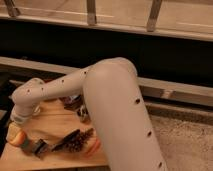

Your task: Place apple in plastic cup

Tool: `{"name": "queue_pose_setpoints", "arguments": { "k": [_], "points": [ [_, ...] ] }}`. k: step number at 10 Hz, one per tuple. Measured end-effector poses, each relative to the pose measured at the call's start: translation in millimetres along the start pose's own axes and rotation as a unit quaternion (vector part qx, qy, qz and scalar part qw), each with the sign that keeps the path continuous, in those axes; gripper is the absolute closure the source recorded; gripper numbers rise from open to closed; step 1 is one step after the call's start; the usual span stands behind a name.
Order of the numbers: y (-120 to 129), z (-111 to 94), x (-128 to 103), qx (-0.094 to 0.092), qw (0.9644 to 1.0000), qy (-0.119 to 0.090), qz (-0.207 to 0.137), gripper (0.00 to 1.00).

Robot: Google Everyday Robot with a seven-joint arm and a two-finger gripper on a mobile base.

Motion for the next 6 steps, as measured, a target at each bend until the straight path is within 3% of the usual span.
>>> {"name": "queue_pose_setpoints", "arguments": {
  "k": [2,4,5,6],
  "points": [
    [-29.0,-30.3,-6.4,0.051,0.9987,0.007,0.006,0.22],
    [-56.2,-56.1,0.3,0.087,0.9960,0.002,0.022,0.22],
    [-66.5,-65.7,5.8,0.101,0.9944,-0.001,0.032,0.22],
    [-65.9,-65.7,4.8,0.101,0.9944,-0.002,0.032,0.22]
  ]
}}
